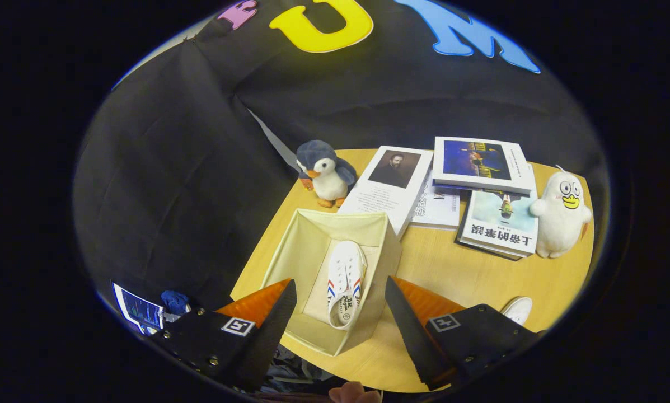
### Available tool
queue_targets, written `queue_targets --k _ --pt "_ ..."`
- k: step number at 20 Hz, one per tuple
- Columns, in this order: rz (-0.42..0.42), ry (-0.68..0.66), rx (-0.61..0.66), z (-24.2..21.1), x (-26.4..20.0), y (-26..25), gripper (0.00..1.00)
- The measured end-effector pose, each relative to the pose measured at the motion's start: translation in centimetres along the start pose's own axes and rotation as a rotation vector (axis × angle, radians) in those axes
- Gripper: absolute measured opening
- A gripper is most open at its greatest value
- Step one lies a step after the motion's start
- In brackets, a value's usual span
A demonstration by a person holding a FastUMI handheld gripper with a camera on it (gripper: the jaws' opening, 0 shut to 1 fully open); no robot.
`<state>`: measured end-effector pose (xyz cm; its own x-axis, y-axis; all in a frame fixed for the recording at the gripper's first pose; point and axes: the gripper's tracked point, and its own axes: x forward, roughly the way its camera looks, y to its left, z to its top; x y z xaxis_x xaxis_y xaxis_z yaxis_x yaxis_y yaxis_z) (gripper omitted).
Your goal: Open the storage box then place both shoes into the box .Put the left shoe in first, then the right shoe, with the right side of both shoes facing outward in a uniform manner.
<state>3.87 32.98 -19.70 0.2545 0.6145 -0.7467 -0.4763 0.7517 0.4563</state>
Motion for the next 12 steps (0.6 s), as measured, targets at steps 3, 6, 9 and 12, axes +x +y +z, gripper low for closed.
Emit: queue_targets --k 3,6,9,12 --pt "0.005 -0.051 0.019 -0.4 -2.7 -2.0 0.97" --pt "0.024 -0.097 0.054 -1.2 -5.4 -4.0 0.97" --pt "0.008 -0.140 0.072 -2.1 -7.5 -6.6 0.97" --pt "-0.026 -0.167 0.111 -3.6 -9.5 -9.5 0.97"
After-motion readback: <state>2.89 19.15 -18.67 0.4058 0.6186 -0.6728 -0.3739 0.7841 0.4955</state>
